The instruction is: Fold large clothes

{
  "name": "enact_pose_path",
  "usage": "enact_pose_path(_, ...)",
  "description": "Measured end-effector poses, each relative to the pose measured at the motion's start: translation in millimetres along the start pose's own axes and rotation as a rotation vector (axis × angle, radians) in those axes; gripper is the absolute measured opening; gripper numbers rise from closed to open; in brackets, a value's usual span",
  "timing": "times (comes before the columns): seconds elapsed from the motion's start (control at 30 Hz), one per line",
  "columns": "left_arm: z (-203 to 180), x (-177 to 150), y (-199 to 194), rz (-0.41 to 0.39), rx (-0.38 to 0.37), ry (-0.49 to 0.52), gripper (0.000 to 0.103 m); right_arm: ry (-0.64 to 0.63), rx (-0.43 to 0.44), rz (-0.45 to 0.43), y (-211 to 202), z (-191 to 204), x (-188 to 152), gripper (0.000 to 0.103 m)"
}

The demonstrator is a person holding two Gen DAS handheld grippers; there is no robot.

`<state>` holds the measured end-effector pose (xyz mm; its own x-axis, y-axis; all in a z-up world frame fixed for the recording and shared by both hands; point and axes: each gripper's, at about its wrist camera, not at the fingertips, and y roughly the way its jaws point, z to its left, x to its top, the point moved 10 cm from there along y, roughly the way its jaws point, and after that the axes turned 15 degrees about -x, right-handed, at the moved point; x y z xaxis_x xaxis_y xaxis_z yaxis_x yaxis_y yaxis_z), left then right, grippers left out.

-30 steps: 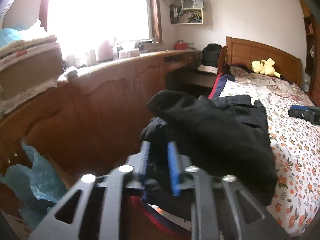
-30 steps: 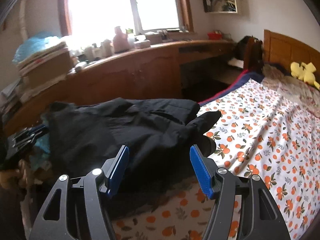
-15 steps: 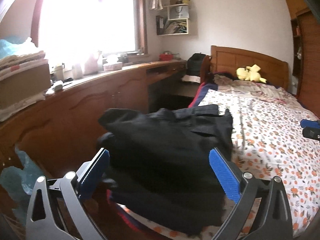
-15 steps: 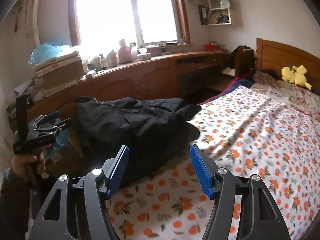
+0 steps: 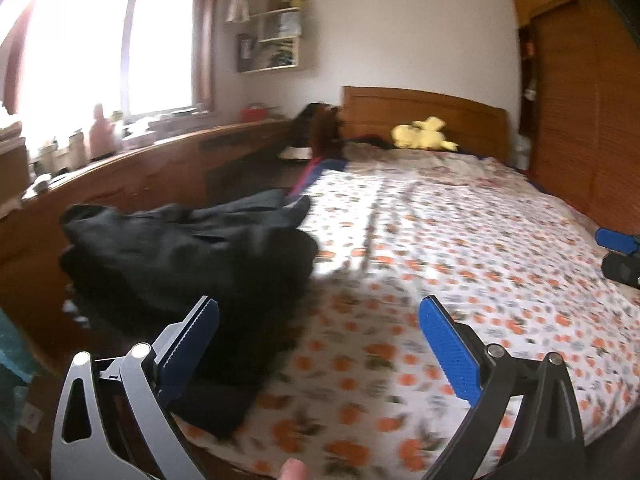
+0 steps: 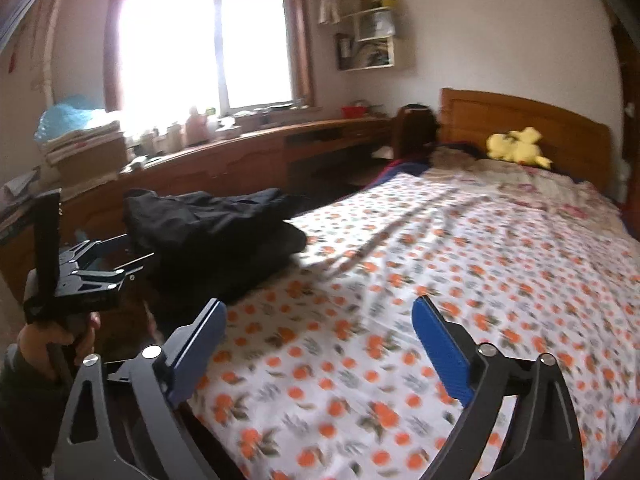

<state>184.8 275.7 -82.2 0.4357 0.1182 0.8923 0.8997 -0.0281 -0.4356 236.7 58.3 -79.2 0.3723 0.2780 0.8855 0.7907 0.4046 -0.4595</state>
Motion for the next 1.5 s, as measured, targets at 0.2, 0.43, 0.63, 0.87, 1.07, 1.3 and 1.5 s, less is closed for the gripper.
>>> enact_pose_path(0.2,-83,-7,6,-0.004,-0.107,0.033,0.101,0.045,-0.093,-0.011,-32,-42,-27,0.095)
enact_pose_path(0.43,-162,-25,12,0.013,-0.183,0.081,0.101,0.144,-0.209,-0.04,-70,-91,-56,0.095)
enact_pose_path(0.63,-210,-29,5,0.009,-0.238,0.097,0.101,0.221,-0.294,-0.085,-110,-129,-68,0.095)
enact_pose_path(0.87,-241,-28,-14,-0.008,-0.254,0.116,0.101,0.266,-0.363,-0.117,-151,-151,-85,0.095)
enact_pose_path(1.07,-260,-29,-32,-0.02,-0.273,0.138,0.101,0.287,-0.416,-0.138,-173,-162,-95,0.095)
enact_pose_path(1.3,-268,-32,-38,-0.015,-0.283,0.144,0.101,0.285,-0.44,-0.146,-176,-166,-97,0.095)
enact_pose_path(1.5,-267,-32,-40,-0.017,-0.285,0.144,0.101,0.283,-0.447,-0.141,-173,-167,-100,0.095)
